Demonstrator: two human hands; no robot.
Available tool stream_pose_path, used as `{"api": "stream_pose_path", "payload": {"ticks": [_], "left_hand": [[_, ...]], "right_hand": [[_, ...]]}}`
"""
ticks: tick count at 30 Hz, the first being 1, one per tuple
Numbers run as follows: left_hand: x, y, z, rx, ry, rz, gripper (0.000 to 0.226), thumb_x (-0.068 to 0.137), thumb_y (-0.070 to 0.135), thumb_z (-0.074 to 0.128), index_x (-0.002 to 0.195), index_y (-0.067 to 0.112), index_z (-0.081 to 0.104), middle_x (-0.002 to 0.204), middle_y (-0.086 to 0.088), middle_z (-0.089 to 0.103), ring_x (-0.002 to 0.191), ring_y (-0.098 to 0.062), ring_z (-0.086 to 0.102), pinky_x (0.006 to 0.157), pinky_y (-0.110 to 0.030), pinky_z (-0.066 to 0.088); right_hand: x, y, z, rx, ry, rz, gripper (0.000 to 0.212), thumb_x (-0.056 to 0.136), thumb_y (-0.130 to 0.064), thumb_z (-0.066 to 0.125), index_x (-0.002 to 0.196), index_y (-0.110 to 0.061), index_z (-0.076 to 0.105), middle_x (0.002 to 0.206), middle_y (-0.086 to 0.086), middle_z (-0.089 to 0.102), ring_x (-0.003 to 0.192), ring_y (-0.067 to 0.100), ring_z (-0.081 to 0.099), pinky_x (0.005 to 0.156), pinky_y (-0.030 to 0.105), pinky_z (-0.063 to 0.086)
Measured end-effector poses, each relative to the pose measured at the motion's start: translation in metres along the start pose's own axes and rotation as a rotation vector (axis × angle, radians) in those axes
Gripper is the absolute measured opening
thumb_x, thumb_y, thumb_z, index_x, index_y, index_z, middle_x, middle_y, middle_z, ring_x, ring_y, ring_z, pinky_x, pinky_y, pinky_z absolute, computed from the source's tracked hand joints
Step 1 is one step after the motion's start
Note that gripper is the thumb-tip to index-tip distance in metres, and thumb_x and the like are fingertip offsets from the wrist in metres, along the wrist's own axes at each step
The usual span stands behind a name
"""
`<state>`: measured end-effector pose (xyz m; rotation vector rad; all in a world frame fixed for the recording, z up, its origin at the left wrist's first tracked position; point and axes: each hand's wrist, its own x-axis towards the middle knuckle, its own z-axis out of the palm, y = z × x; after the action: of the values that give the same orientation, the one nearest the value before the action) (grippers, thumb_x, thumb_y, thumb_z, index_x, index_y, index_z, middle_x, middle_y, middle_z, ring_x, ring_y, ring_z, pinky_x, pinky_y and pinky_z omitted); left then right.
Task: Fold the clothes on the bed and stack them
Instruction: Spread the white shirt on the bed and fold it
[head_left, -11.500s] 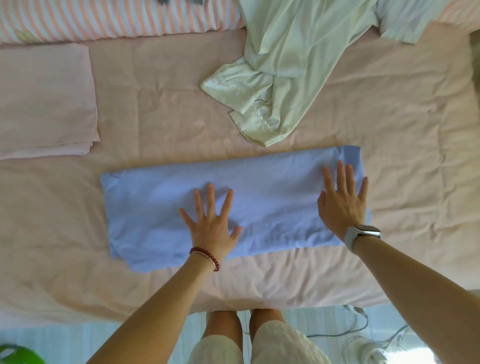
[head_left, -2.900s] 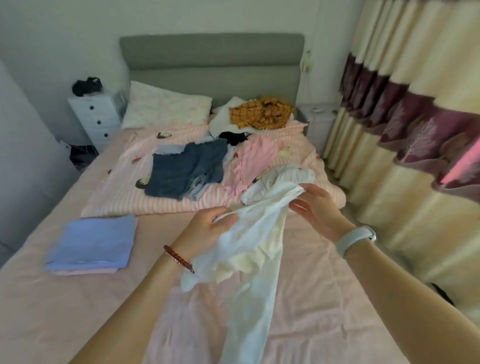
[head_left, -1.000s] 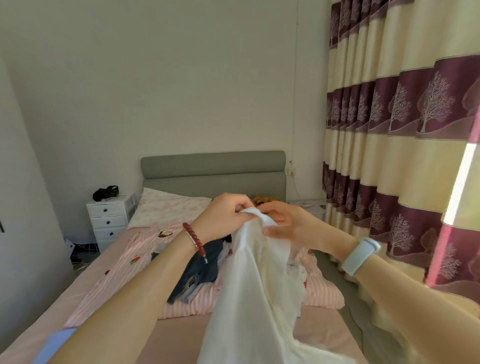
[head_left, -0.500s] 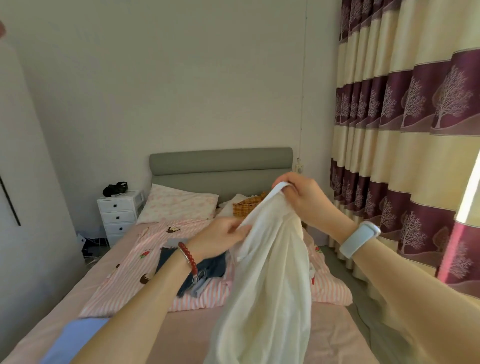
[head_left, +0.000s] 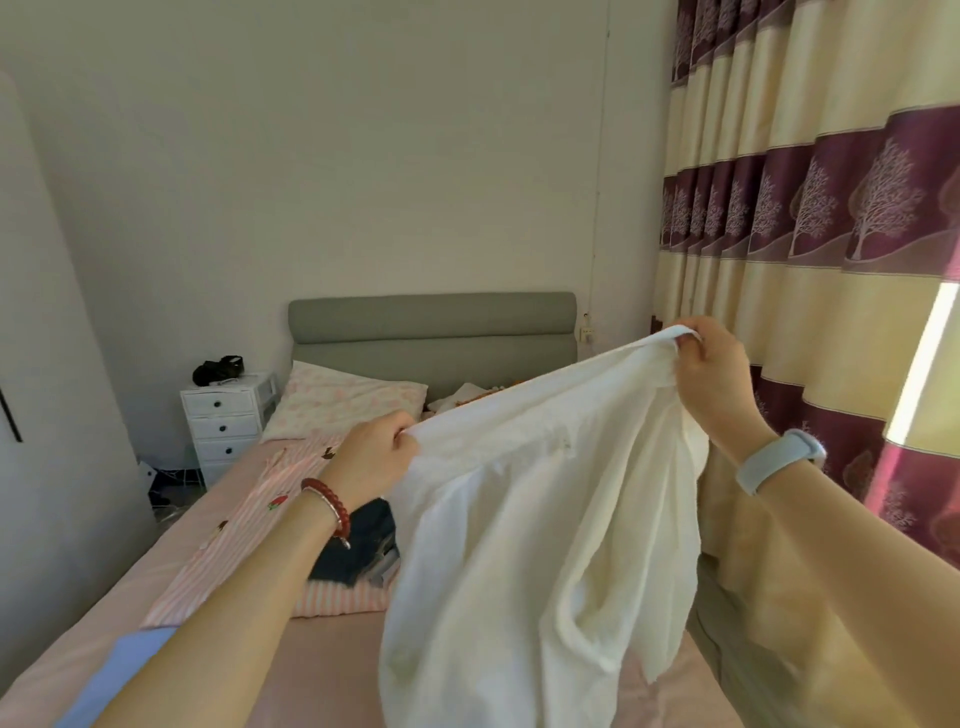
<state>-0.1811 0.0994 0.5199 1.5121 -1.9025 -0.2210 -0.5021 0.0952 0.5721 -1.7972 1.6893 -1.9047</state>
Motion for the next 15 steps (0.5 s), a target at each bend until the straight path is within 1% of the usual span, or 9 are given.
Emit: {"api": "stream_pose_path", "payload": {"ticks": [1, 3, 6, 8, 9, 10, 12, 14, 15], "left_hand": [[0.0, -0.004, -0.001, 0.057, -0.035, -0.002, 0.019, 0.096, 0.014, 0.037, 0.085, 0.012, 0.053, 0.079, -0.008, 0.059, 0.075, -0.024, 0.055, 0.065, -0.032, 0.042], [-0.004, -0.01, 0.002, 0.103, -0.064, 0.003, 0.017, 0.099, 0.018, 0.033, 0.093, 0.013, 0.049, 0.086, -0.009, 0.06, 0.079, -0.024, 0.056, 0.067, -0.033, 0.042], [-0.009, -0.008, 0.004, -0.067, 0.004, 0.028, 0.014, 0.099, 0.017, 0.032, 0.105, 0.026, 0.042, 0.07, 0.003, 0.05, 0.059, -0.01, 0.047, 0.053, -0.024, 0.034], [-0.012, -0.003, -0.001, -0.259, 0.119, 0.047, 0.024, 0.098, 0.01, 0.033, 0.111, 0.028, 0.041, 0.06, 0.007, 0.039, 0.044, -0.003, 0.036, 0.045, -0.017, 0.028], [-0.014, 0.0, -0.007, -0.329, 0.16, 0.054, 0.025, 0.097, 0.008, 0.034, 0.111, 0.027, 0.042, 0.061, 0.008, 0.038, 0.041, -0.002, 0.036, 0.043, -0.014, 0.029], [-0.017, 0.002, -0.011, -0.356, 0.177, 0.075, 0.023, 0.098, 0.01, 0.036, 0.109, 0.028, 0.044, 0.065, 0.01, 0.042, 0.043, 0.001, 0.039, 0.044, -0.011, 0.032], [-0.026, 0.005, -0.017, -0.238, 0.091, 0.088, 0.015, 0.096, 0.027, 0.047, 0.109, 0.032, 0.045, 0.086, 0.017, 0.049, 0.063, 0.009, 0.046, 0.054, -0.003, 0.034], [-0.037, -0.001, -0.018, 0.041, -0.104, 0.035, 0.031, 0.086, 0.044, 0.059, 0.113, 0.032, 0.049, 0.098, 0.022, 0.052, 0.087, -0.001, 0.049, 0.066, -0.002, 0.033], [-0.042, -0.005, -0.016, 0.133, -0.216, 0.015, 0.034, 0.084, 0.046, 0.061, 0.112, 0.027, 0.055, 0.1, 0.017, 0.056, 0.093, -0.008, 0.052, 0.071, -0.008, 0.035]], "right_hand": [[0.0, 0.004, -0.002, -0.046, -0.012, -0.002, 0.026, 0.095, -0.009, 0.034, 0.105, -0.008, 0.058, 0.086, 0.0, 0.055, 0.081, 0.022, 0.051, 0.066, 0.03, 0.039], [-0.002, 0.011, -0.003, -0.147, -0.072, -0.01, 0.026, 0.096, -0.012, 0.035, 0.107, -0.008, 0.058, 0.089, 0.006, 0.057, 0.085, 0.028, 0.052, 0.073, 0.038, 0.044], [-0.007, 0.021, -0.003, -0.2, -0.131, 0.038, 0.027, 0.096, -0.013, 0.036, 0.112, -0.007, 0.057, 0.098, 0.011, 0.06, 0.09, 0.029, 0.051, 0.077, 0.037, 0.042], [-0.01, 0.025, -0.005, -0.145, -0.157, 0.09, 0.027, 0.096, -0.015, 0.038, 0.117, -0.009, 0.054, 0.098, 0.006, 0.056, 0.088, 0.024, 0.05, 0.074, 0.033, 0.04], [-0.012, 0.026, -0.006, -0.116, -0.174, 0.106, 0.026, 0.096, -0.015, 0.039, 0.117, -0.01, 0.054, 0.097, 0.005, 0.055, 0.087, 0.022, 0.05, 0.072, 0.031, 0.038], [-0.014, 0.028, -0.007, -0.109, -0.193, 0.107, 0.025, 0.095, -0.016, 0.04, 0.114, -0.009, 0.054, 0.096, 0.005, 0.056, 0.086, 0.022, 0.05, 0.071, 0.03, 0.037], [-0.022, 0.033, -0.009, -0.192, -0.241, 0.067, 0.021, 0.095, -0.017, 0.041, 0.102, -0.005, 0.057, 0.09, 0.011, 0.059, 0.083, 0.029, 0.053, 0.067, 0.032, 0.036], [-0.035, 0.039, -0.01, -0.349, -0.33, 0.038, 0.022, 0.096, -0.019, 0.041, 0.093, -0.004, 0.056, 0.089, 0.017, 0.061, 0.086, 0.037, 0.055, 0.068, 0.037, 0.038], [-0.043, 0.042, -0.011, -0.424, -0.394, 0.043, 0.023, 0.097, -0.021, 0.039, 0.089, -0.006, 0.053, 0.092, 0.018, 0.061, 0.089, 0.039, 0.056, 0.07, 0.038, 0.038]]}}
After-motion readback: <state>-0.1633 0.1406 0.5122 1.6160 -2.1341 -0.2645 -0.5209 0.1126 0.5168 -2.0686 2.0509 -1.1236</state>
